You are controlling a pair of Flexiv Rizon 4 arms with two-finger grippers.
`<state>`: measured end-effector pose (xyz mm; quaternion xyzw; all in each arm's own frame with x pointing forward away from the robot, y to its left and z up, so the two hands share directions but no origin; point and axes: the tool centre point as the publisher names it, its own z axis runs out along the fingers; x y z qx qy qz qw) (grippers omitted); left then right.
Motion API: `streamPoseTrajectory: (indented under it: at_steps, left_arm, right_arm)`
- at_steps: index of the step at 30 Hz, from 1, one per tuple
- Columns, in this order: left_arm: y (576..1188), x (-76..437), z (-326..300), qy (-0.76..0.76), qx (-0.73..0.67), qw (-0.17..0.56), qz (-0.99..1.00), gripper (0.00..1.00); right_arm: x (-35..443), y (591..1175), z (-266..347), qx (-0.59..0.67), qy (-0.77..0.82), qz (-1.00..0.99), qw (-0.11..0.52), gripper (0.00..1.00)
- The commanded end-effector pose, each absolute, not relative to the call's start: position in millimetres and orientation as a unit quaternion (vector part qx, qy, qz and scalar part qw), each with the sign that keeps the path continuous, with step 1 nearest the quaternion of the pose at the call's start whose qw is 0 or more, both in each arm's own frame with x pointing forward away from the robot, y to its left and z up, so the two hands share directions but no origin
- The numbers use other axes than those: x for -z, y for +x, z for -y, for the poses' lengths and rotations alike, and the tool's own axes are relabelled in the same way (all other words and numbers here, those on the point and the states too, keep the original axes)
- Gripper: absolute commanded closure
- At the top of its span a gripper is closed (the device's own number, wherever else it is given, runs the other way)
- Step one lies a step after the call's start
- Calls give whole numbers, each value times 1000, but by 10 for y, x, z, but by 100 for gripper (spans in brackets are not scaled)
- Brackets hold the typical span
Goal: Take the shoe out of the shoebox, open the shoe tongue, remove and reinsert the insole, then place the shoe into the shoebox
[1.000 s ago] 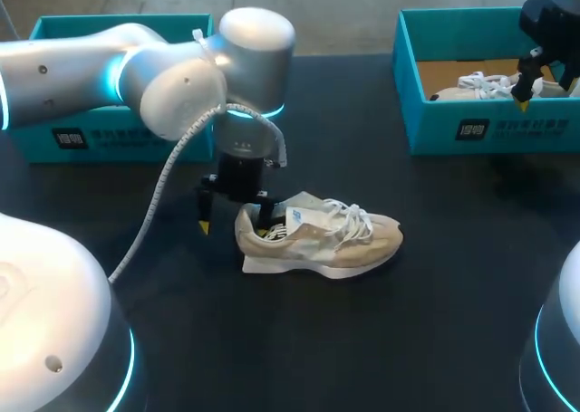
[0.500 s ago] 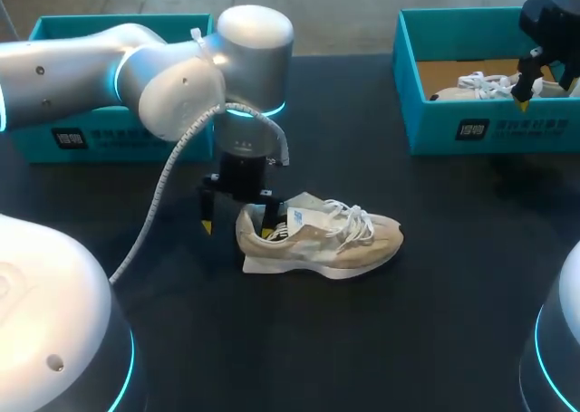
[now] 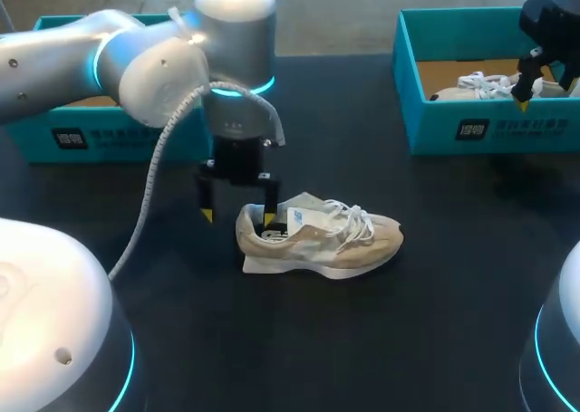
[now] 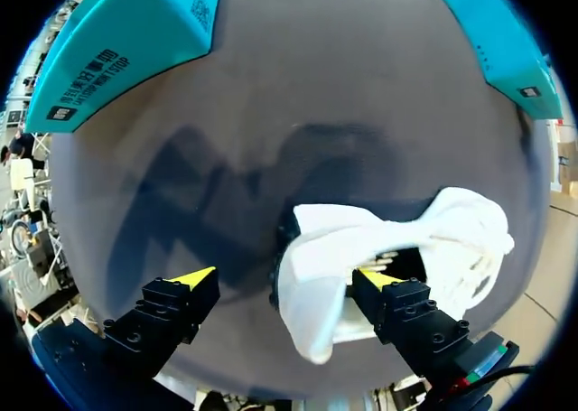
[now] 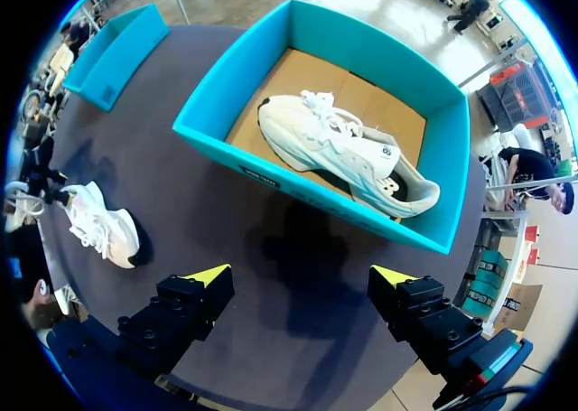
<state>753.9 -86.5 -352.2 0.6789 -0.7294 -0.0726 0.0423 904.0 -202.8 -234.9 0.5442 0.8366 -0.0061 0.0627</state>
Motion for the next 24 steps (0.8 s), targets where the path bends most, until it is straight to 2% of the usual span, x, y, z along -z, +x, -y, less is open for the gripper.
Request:
streamPoseTrajectory:
  at_steps: [1,5,10,17,24]
  left_arm:
    - [7430,3253,691,679,42,55,731,0]
    - [7353,3057,618,674,19,68,735,0]
    - [7356,2867,538,612,-31,147,777,0]
    - [7471,2714,406,502,-46,109,857,0]
    - [7364,2685,201,441,-59,38,895,0]
  right_arm:
    - [2354,9034,2030,6,544,-837,63,0]
    - [2354,9034,2030,6,544,-837,63,0]
    - [2354,9034,2030,6,544,-837,63,0]
    - [2354,9034,2030,6,544,-837,63,0]
    - [2354,9034,2030,6,544,-837,63,0]
